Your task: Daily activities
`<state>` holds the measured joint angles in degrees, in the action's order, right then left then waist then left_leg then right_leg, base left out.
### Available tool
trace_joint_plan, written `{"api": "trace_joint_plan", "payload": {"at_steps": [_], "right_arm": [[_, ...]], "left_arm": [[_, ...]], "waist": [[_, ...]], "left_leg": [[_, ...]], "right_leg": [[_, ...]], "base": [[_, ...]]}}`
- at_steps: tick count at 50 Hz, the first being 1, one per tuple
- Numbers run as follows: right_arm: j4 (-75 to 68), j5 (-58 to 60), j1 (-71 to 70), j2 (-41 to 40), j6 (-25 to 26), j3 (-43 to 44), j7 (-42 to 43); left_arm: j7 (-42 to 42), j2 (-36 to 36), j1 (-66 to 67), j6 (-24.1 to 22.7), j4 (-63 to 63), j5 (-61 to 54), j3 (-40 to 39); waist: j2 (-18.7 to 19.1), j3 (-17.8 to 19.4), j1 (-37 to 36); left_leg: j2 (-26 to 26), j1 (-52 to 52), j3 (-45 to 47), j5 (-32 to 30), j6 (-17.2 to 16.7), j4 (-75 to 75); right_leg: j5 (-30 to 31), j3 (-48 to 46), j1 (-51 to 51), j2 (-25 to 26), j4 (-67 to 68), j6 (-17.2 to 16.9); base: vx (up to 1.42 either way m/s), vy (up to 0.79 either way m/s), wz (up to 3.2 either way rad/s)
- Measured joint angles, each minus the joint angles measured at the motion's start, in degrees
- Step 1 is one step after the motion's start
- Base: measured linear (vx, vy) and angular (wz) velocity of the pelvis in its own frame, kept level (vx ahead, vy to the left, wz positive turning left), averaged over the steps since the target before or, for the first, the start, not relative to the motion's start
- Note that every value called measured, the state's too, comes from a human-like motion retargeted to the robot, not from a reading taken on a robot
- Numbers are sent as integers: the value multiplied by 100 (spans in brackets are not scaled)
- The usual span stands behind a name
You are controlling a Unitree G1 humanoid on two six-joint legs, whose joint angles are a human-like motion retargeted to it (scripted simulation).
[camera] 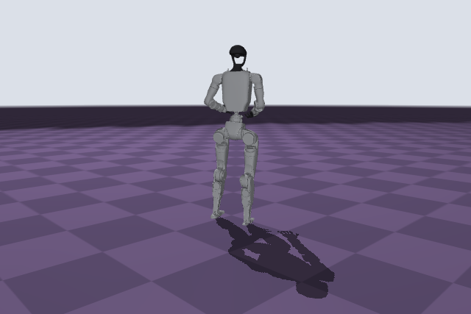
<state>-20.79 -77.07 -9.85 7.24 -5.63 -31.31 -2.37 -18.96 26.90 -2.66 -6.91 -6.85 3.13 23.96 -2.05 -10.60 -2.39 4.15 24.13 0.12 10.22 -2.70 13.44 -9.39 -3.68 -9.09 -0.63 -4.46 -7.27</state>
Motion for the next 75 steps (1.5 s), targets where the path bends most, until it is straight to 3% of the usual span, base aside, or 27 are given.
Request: {"api": "trace_joint_plan", "payload": {"at_steps": [8,10,15,30,40,73,75], "right_arm": [[-354,-354,6,-218,153,-157,-135],[-446,-459,-251,-196,220,-112,-114],[-647,-377,7,-311,245,-185,-161],[-843,177,113,-226,212,-229,-213],[-867,232,50,-244,171,-91,-244],[-1051,720,-374,-188,816,-9,-1065],[-1099,609,-781,-68,926,91,-1072]], "left_arm": [[148,-191,95,8,-247,-261,245],[229,-55,-199,33,-360,-417,201],[193,-219,58,-30,-342,-371,474],[-23,-439,109,-113,-306,-382,791],[-163,-579,148,-129,-265,-633,669],[200,-640,75,98,-93,-1018,466],[273,-460,-365,161,-194,-1190,336]], "waist": [[188,76,-4],[134,222,30],[226,70,45],[109,-354,186],[105,-401,249],[183,-365,303],[211,-31,376]], "left_leg": [[49,16,-134,705,32,1026],[-51,-294,-133,621,5,712],[-71,-390,-156,638,-1,730],[-320,-840,96,-48,84,-809],[-384,-1321,253,-559,145,-1840],[-474,-1357,750,-489,313,-1841],[-451,-1465,648,-310,286,-1670]], "right_leg": [[47,29,138,181,-47,65],[-83,46,139,125,88,60],[46,40,206,159,-47,65],[140,104,-123,-124,-54,-8],[201,210,-185,-180,-54,-45],[397,597,-389,-255,-54,-150],[212,517,-252,-233,105,-148]], "base": [[-1,-4,-3],[0,0,0],[0,0,0],[0,1,-1],[0,0,0],[0,0,-4],[0,0,0]]}}
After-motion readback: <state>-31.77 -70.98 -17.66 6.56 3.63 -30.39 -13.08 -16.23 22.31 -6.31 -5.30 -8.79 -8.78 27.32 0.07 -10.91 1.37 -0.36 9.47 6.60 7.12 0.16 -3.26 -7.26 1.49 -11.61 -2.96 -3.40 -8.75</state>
